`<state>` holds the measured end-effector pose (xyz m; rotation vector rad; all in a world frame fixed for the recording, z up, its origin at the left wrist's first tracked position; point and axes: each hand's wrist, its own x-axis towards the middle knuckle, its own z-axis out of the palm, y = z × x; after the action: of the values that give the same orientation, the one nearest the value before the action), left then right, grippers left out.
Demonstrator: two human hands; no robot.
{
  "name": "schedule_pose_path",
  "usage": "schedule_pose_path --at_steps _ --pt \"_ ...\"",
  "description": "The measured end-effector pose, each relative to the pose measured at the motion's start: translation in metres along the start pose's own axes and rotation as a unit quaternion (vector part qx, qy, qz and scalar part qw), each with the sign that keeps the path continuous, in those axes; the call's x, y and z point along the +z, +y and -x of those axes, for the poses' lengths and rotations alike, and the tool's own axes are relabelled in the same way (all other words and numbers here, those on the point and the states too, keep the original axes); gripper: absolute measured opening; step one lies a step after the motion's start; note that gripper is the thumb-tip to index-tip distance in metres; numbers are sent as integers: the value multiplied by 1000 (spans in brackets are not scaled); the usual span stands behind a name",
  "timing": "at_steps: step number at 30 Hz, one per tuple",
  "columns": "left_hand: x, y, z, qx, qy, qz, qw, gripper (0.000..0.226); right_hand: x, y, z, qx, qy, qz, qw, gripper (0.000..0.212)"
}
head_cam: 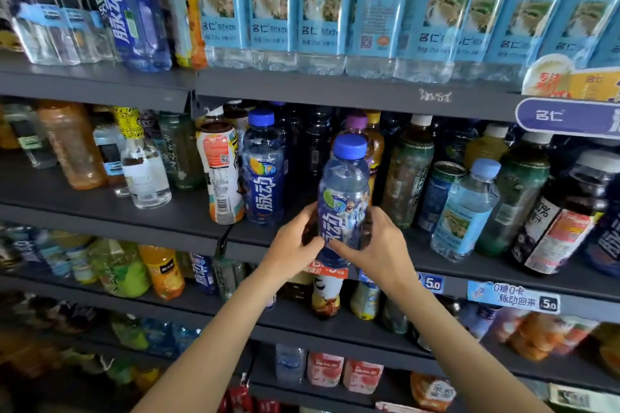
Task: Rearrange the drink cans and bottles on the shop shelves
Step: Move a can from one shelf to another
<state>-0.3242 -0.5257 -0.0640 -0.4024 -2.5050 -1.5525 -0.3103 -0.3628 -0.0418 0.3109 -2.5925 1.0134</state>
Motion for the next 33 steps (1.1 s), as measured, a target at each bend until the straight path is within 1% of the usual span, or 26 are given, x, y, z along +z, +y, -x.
schedule_pose_path --at_steps 2,4,6,8,10,11,13,15,17,18,19,20,22,24,27,30,33 --pt "-9 -2 6 -3 -4 -21 1000 66 13 -10 0 -19 14 7 1000 60" --pt "-18 -7 8 9 17 -35 999 69 23 -18 -2 -25 28 2 999 58" --pt "-24 -15 9 14 59 -61 996 70 34 -26 -4 -22 50 -13 998 55" --pt "-25 -20 9 14 118 -94 988 68 46 -31 -7 -24 70 -17 997 46" --pt "-22 -19 8 17 180 -121 976 62 57 -33 -11 -30 69 0 997 36" --pt "-19 -16 9 27 201 -133 970 59 60 -32 -12 -33 66 6 997 33" --pt "-11 -12 10 69 217 -172 958 57 62 -26 -13 -47 56 -5 997 30" --pt "-2 -12 10 112 229 -226 940 59 55 -17 -10 -64 82 -22 994 30" --pt "5 -12 9 106 232 -266 930 59 41 -7 -10 -33 151 -55 987 31" --pt "8 -11 7 90 233 -278 927 56 35 -3 -14 1 173 -78 982 34" --pt "11 -10 3 73 235 -288 926 53 30 2 -21 39 173 -95 980 41" --pt "12 -9 0 55 233 -295 925 50 27 5 -29 73 148 -106 981 50" --pt "12 -6 -9 13 220 -314 924 48 27 9 -43 109 74 -109 985 64" --pt "15 -5 -18 -23 181 -338 923 56 32 10 -49 119 32 -85 989 66" --pt "20 -3 -30 -53 114 -347 929 64 33 10 -48 102 34 -64 992 61" --pt "19 -5 -43 -48 77 -333 938 65 28 15 -47 92 28 -50 994 55" --pt "10 -6 -58 -70 13 -312 947 71 22 21 -45 86 12 -39 995 57"
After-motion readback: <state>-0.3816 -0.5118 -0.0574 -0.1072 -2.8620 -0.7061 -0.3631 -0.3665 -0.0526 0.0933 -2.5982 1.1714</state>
